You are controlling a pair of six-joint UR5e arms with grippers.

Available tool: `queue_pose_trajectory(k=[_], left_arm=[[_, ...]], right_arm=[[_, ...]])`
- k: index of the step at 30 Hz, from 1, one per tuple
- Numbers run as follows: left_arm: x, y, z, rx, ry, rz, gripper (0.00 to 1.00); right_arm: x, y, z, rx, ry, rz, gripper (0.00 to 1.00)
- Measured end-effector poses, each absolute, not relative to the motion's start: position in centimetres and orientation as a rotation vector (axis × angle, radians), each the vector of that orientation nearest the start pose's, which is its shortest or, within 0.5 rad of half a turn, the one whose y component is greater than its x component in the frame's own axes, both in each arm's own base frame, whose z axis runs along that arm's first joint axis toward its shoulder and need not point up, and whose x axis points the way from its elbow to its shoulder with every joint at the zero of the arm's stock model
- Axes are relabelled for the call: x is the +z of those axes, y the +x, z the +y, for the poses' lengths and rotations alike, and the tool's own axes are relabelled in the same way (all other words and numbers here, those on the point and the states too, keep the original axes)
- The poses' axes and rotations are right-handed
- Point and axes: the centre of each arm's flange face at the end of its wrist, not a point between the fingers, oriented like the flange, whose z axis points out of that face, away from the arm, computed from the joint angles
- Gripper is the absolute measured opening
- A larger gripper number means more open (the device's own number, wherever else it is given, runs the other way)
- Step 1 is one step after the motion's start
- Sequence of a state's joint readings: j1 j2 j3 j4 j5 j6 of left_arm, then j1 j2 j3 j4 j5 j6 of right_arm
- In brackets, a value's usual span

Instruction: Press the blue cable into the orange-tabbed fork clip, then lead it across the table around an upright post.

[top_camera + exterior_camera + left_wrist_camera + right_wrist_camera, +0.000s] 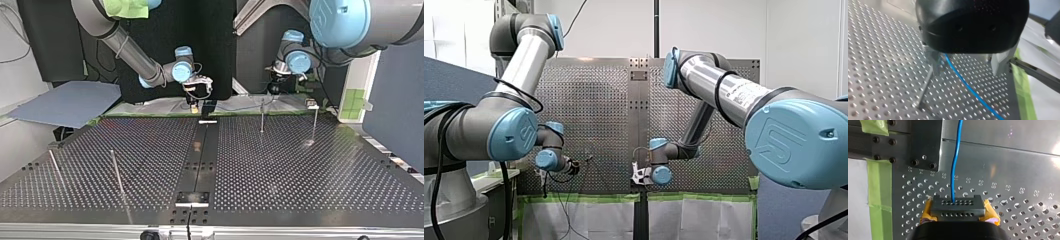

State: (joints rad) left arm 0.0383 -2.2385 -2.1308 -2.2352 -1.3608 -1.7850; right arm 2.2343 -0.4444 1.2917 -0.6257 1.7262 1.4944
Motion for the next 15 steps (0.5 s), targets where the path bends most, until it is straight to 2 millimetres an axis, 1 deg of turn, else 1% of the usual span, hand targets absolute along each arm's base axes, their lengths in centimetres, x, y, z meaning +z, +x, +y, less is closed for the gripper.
queue_pose_trajectory(k=[4,9,15], left_arm=[[1.2,45.2,-14.0,-0.334,-0.078,1.882,1.0],[2.5,44.8,-14.3,-0.331,-0.057,1.859,1.0],[2.9,44.6,-14.8,-0.299,-0.002,1.832,1.0]], right_arm=[[-6.8,53.5,-49.3,1.349,1.796,-0.93,0.0],[-6.8,53.5,-49.3,1.35,1.798,-0.93,0.0],[-6.8,53.5,-49.3,1.35,1.796,-0.931,0.0]])
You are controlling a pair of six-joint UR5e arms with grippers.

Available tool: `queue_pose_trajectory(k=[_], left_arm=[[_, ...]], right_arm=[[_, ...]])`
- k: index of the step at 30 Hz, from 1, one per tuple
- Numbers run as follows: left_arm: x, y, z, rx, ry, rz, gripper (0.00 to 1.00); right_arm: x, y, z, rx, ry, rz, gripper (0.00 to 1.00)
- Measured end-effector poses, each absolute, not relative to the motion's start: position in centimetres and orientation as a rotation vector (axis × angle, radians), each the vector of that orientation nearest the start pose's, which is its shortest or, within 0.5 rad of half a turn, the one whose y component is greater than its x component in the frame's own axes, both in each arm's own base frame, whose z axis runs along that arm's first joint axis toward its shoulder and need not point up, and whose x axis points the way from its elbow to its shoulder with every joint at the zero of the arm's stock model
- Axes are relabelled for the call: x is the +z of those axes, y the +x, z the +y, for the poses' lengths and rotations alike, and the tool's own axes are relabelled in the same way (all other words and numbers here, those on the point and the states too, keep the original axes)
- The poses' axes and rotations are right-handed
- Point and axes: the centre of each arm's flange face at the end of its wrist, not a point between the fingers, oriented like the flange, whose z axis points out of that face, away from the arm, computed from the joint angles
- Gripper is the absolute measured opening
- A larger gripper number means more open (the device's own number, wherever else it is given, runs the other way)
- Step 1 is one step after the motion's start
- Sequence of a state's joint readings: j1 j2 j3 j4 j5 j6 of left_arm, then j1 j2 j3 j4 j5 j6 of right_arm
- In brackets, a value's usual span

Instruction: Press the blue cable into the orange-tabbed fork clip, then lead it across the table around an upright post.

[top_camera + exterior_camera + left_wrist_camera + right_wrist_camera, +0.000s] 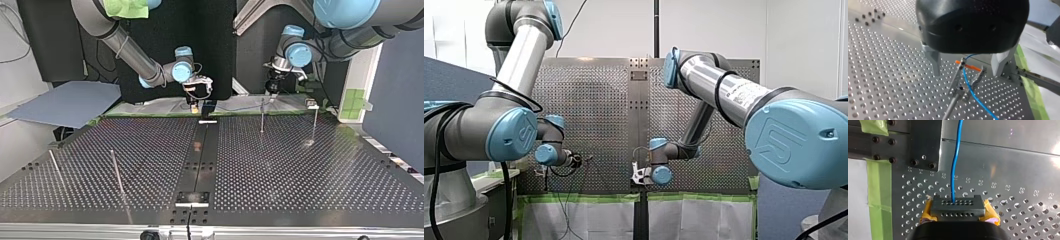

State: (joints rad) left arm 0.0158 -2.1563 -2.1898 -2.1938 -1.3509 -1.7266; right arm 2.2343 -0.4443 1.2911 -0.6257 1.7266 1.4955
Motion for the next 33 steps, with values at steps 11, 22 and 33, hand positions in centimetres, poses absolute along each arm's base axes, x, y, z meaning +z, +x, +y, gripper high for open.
queue_pose_trajectory(k=[11,22,33], left_arm=[[3.1,44.6,-15.6,-0.21,0.086,1.793,1.0],[2.9,43.5,-17.0,-0.187,0.077,1.776,1.0],[3.3,43.6,-17.8,-0.249,0.024,1.713,1.0]], right_arm=[[-6.8,53.4,-49.3,1.351,1.794,-0.936,0.0],[-6.8,53.2,-49.5,1.351,1.791,-0.942,0.0],[-6.8,53.0,-49.8,1.351,1.79,-0.946,0.0]])
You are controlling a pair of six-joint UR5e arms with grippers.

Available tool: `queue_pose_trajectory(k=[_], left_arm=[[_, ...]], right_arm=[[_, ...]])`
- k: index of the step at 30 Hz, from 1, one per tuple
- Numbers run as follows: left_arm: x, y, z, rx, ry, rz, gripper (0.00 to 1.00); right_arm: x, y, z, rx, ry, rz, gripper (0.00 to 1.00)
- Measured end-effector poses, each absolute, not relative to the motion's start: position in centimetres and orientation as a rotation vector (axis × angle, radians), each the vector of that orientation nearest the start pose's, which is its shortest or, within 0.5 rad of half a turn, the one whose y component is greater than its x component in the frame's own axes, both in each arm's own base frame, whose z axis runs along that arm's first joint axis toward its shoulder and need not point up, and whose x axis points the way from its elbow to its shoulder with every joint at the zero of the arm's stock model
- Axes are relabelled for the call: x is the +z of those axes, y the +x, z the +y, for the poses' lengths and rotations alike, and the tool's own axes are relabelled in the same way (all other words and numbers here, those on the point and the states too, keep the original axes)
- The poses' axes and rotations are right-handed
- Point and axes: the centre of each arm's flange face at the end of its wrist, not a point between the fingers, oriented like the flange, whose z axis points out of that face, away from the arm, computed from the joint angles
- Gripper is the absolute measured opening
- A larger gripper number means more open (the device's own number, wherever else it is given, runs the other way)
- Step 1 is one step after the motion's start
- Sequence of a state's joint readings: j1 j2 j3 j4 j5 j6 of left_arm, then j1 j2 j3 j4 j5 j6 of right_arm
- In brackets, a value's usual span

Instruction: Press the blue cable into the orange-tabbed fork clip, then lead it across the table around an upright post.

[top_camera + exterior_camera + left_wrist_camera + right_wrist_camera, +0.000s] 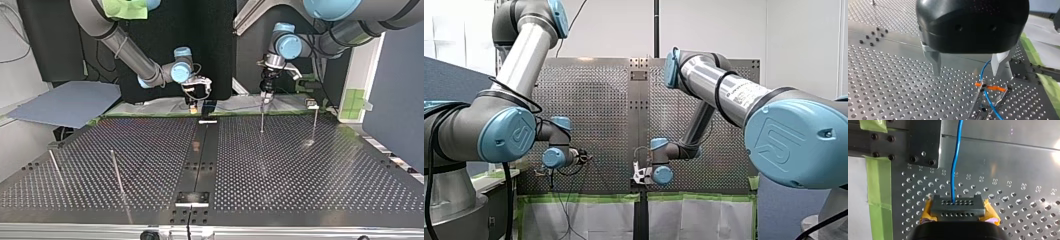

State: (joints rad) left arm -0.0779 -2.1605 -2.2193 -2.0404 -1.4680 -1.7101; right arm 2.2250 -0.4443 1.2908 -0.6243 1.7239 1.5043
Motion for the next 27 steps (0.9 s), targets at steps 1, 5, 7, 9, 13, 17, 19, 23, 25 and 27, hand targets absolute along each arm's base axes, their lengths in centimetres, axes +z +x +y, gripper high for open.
queue_pose_trajectory(k=[1,5,7,9,13,17,19,23,25,27], left_arm=[[3.1,43.5,-17.9,-0.251,0.023,1.714,1.0],[2.1,43.0,-18.2,-0.255,0.022,1.719,1.0],[1.5,42.9,-18.2,-0.258,0.019,1.72,1.0],[0.8,42.8,-18.3,-0.262,0.015,1.719,1.0],[-0.6,42.6,-18.3,-0.265,0.011,1.728,1.0],[-1.4,42.6,-18.3,-0.265,0.009,1.732,1.0],[-1.4,42.7,-18.3,-0.261,0.008,1.73,1.0],[-1.4,43.0,-18.2,-0.246,0.008,1.721,1.0],[-1.3,43.2,-18.2,-0.235,0.017,1.71,1.0],[-1.1,43.4,-18.2,-0.227,0.024,1.697,1.0]], right_arm=[[-6.8,53.0,-49.8,1.35,1.789,-0.947,0.0],[-6.8,52.9,-49.9,1.346,1.791,-0.95,0.0],[-6.8,52.8,-49.8,1.342,1.796,-0.951,0.0],[-6.9,52.8,-49.8,1.335,1.801,-0.952,0.0],[-6.9,52.7,-49.7,1.328,1.808,-0.953,0.0],[-6.9,52.8,-49.6,1.327,1.811,-0.951,0.0],[-6.9,52.8,-49.5,1.326,1.812,-0.95,0.0],[-6.9,52.8,-49.5,1.325,1.813,-0.948,0.0],[-6.9,52.8,-49.5,1.325,1.812,-0.949,0.0],[-6.9,52.8,-49.5,1.325,1.812,-0.95,0.0]])
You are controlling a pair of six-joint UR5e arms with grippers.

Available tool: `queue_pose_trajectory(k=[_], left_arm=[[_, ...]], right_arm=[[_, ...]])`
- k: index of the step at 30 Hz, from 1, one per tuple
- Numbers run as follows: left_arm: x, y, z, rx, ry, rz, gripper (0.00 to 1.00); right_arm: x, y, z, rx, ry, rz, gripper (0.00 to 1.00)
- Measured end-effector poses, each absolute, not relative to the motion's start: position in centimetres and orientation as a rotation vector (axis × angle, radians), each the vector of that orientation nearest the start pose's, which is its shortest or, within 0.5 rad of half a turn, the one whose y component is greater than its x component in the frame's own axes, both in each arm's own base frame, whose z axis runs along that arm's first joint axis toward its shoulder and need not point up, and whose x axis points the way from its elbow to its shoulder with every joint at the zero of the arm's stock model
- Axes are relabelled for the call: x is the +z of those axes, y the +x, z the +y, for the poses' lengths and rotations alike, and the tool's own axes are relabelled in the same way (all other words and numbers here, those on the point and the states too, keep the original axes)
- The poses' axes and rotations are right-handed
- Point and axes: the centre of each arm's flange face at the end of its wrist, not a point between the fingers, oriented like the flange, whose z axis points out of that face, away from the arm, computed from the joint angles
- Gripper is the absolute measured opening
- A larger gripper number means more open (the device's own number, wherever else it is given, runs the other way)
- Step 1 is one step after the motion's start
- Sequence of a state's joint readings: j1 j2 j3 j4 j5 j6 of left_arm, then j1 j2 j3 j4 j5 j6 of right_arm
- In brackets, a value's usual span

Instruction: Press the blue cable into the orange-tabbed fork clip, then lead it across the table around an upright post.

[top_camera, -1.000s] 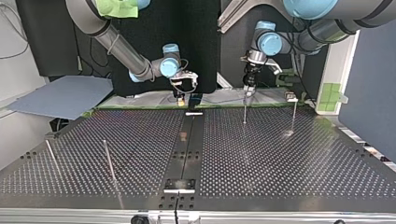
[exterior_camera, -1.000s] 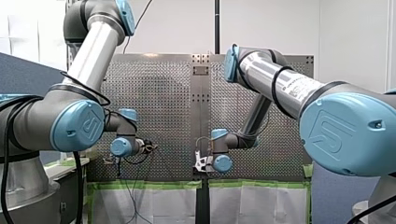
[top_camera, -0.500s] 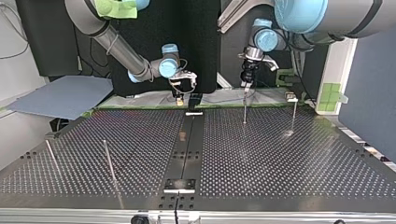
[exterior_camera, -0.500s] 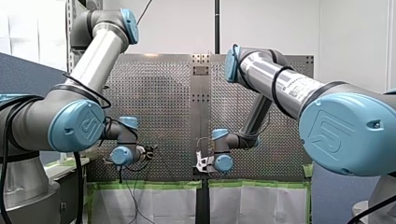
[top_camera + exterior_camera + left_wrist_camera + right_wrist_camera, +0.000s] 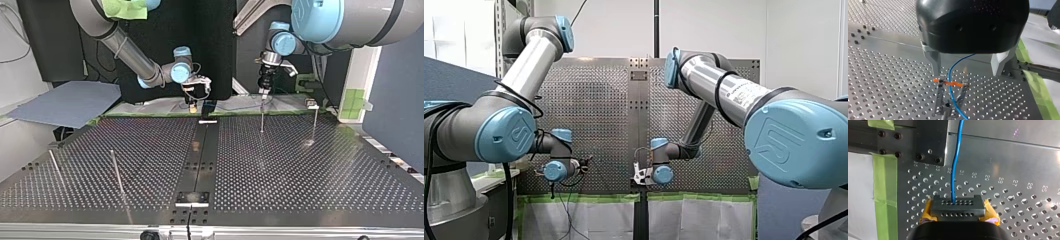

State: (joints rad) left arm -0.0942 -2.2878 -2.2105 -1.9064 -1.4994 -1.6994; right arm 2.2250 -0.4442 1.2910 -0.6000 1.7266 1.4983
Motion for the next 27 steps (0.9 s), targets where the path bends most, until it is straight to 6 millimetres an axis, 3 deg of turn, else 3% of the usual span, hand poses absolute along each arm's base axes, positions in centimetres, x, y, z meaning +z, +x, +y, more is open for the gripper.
queue_pose_trajectory(k=[27], left_arm=[[-0.86,44.11,-17.99,-0.189,0.032,1.672,1.0]], right_arm=[[-6.96,52.56,-49.85,1.323,1.808,-0.952,0.0]])
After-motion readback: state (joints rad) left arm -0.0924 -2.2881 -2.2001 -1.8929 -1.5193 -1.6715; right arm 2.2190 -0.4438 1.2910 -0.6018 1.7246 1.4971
